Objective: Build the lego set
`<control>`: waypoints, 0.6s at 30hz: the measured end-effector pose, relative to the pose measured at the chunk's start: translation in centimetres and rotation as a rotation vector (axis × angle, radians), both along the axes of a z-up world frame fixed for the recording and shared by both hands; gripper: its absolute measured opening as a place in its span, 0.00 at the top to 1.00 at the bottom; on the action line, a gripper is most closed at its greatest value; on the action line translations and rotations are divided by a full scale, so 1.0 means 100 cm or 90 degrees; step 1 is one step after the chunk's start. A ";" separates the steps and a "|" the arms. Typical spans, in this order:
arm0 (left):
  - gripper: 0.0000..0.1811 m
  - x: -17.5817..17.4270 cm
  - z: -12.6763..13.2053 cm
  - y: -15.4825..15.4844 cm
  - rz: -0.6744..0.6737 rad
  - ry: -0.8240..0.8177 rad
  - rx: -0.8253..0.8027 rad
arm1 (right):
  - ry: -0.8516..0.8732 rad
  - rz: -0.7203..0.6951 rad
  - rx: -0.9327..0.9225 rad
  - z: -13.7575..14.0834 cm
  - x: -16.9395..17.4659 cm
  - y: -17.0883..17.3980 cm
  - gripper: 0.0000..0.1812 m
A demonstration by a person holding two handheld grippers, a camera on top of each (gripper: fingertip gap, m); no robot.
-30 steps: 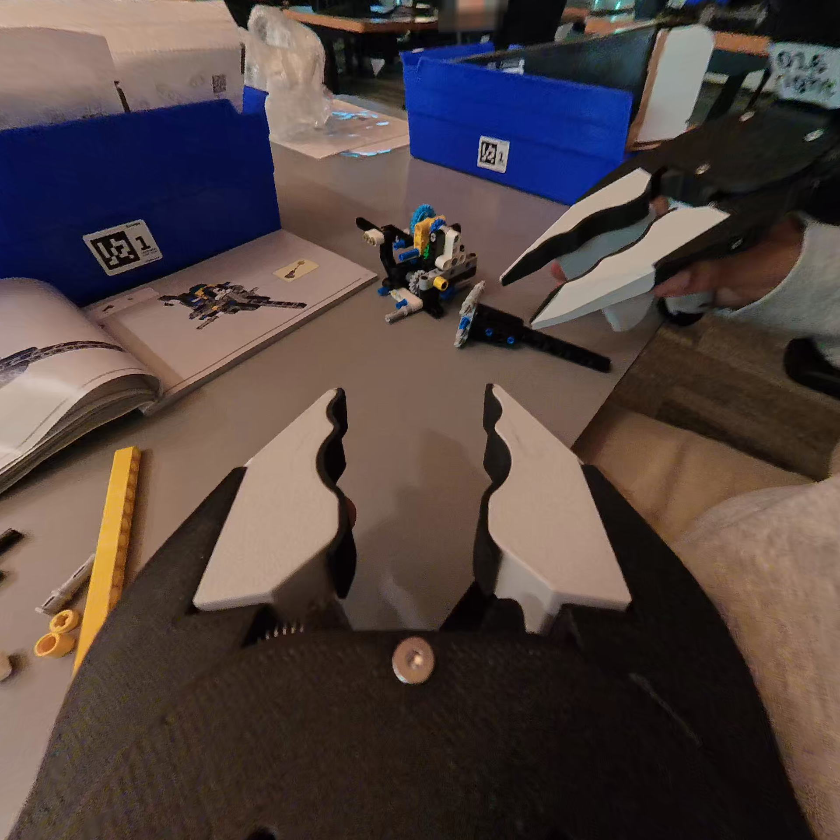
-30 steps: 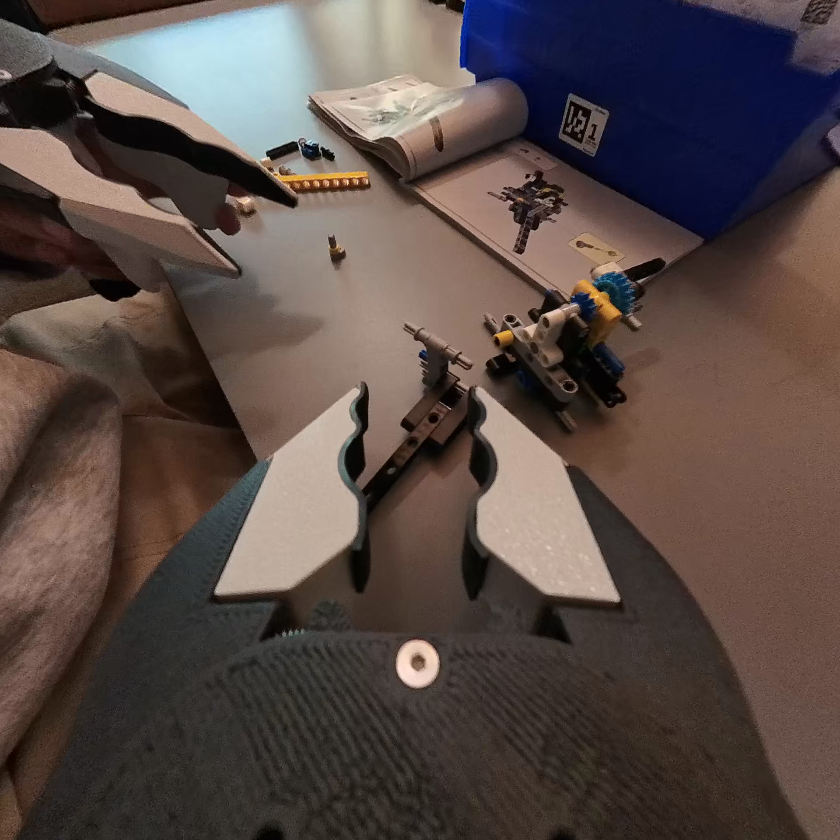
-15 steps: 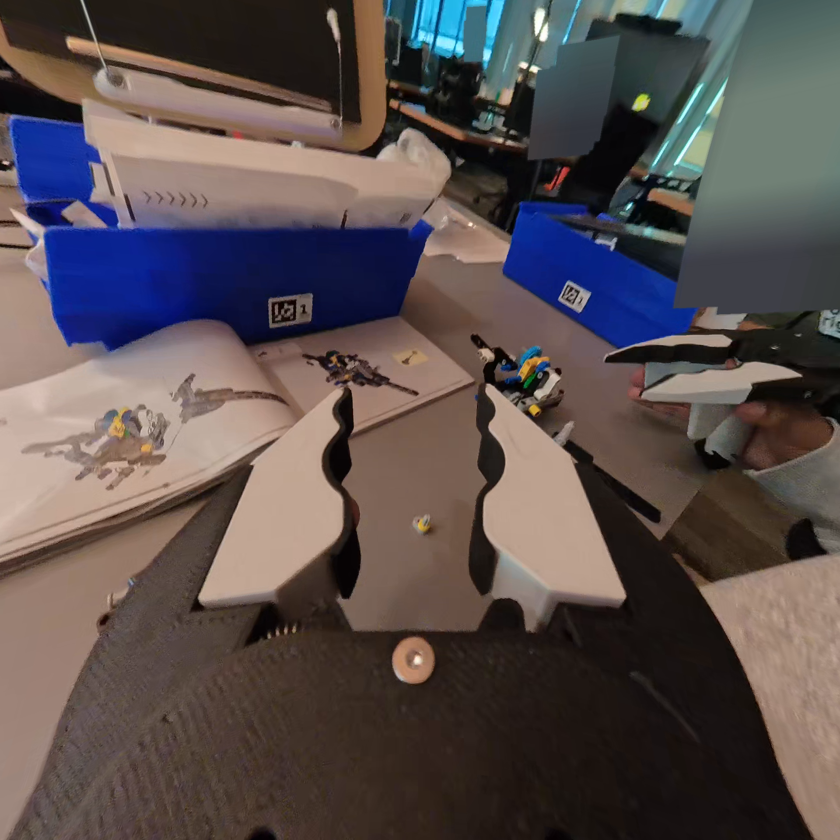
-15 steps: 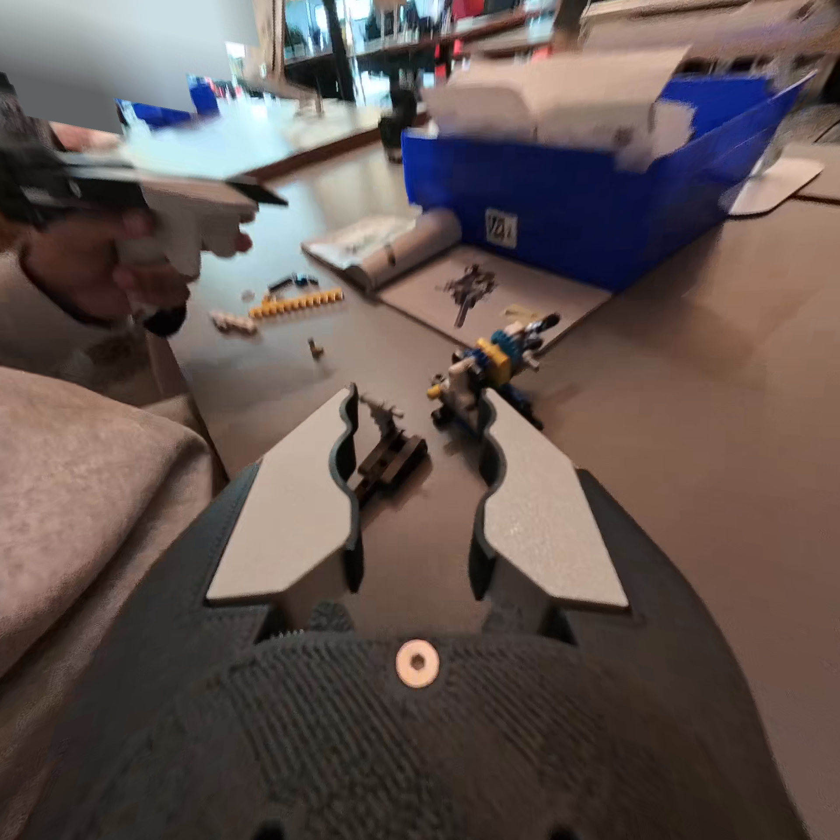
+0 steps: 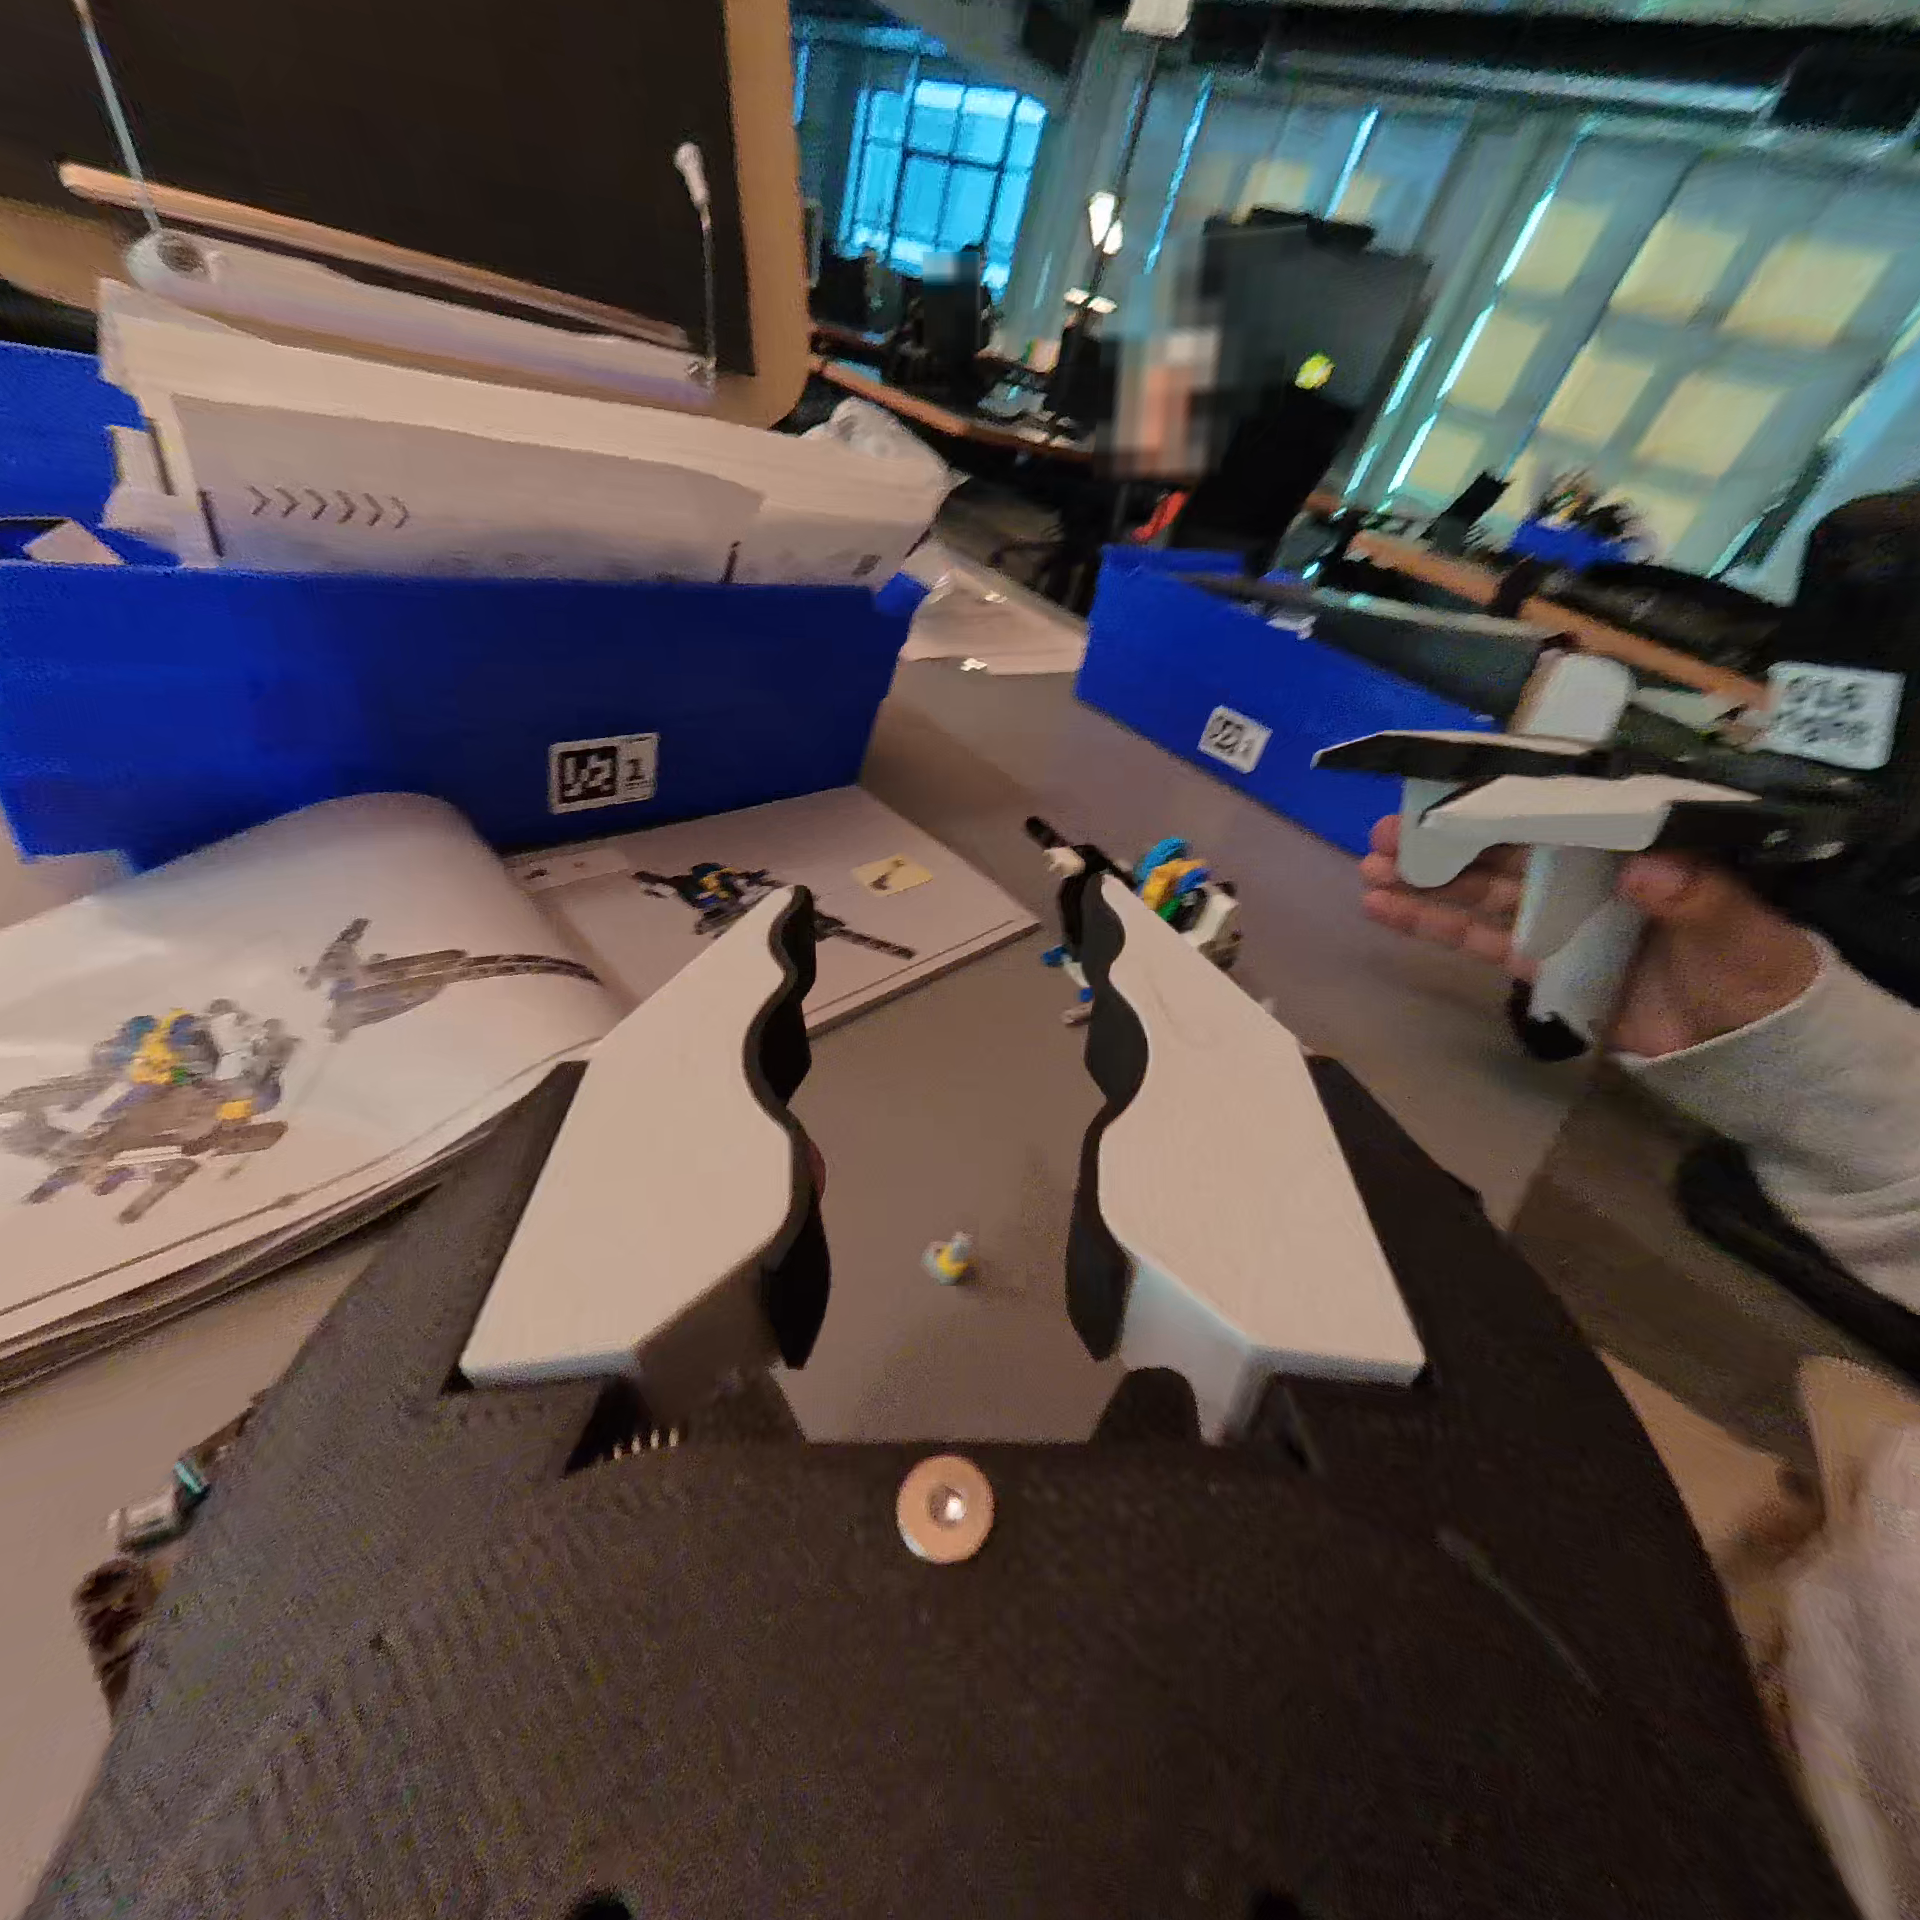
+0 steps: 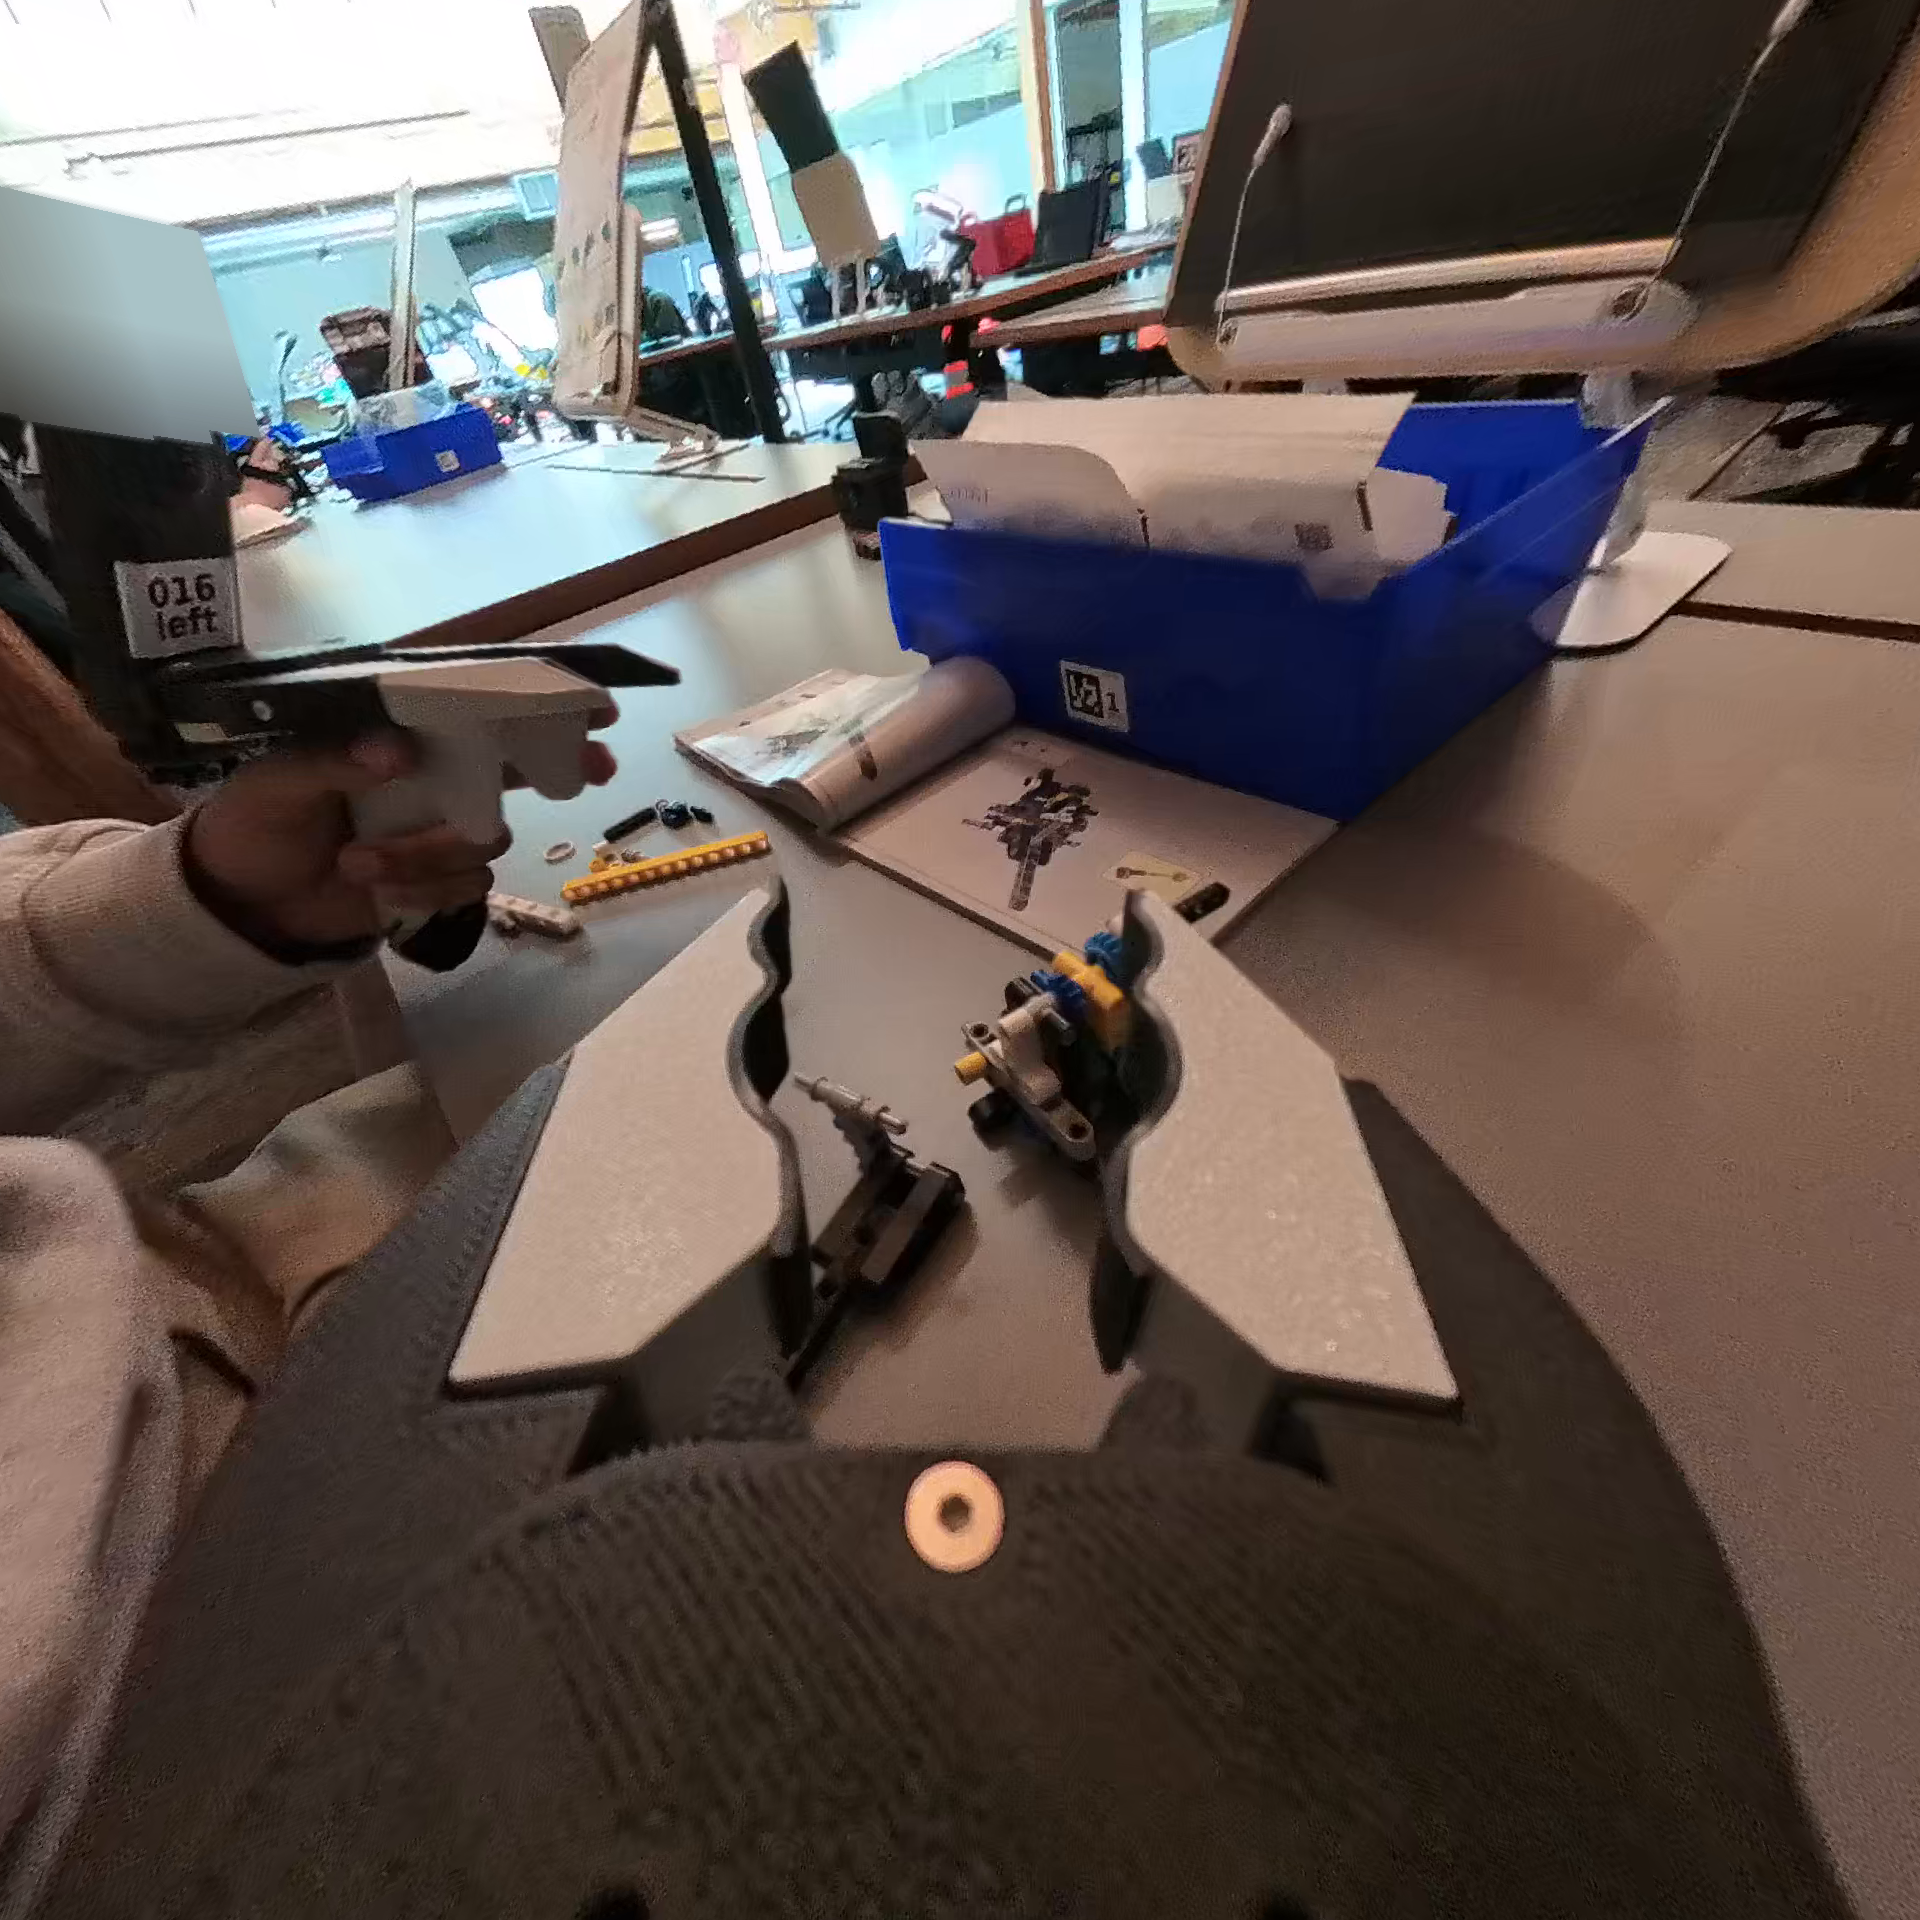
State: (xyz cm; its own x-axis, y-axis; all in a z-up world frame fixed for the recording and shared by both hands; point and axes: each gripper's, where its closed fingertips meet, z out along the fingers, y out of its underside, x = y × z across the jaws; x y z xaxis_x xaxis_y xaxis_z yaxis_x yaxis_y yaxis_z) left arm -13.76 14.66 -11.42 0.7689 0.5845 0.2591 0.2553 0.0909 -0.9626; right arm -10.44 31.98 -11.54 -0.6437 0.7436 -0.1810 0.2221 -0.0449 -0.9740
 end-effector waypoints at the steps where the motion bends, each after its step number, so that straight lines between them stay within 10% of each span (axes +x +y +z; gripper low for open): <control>1: 0.76 0.004 0.004 -0.001 -0.009 0.002 0.015 | 0.010 -0.019 0.000 0.003 0.002 0.001 0.66; 18: 0.78 0.026 -0.012 -0.022 -0.099 0.029 0.016 | 0.082 -0.141 -0.107 0.025 -0.010 0.022 0.69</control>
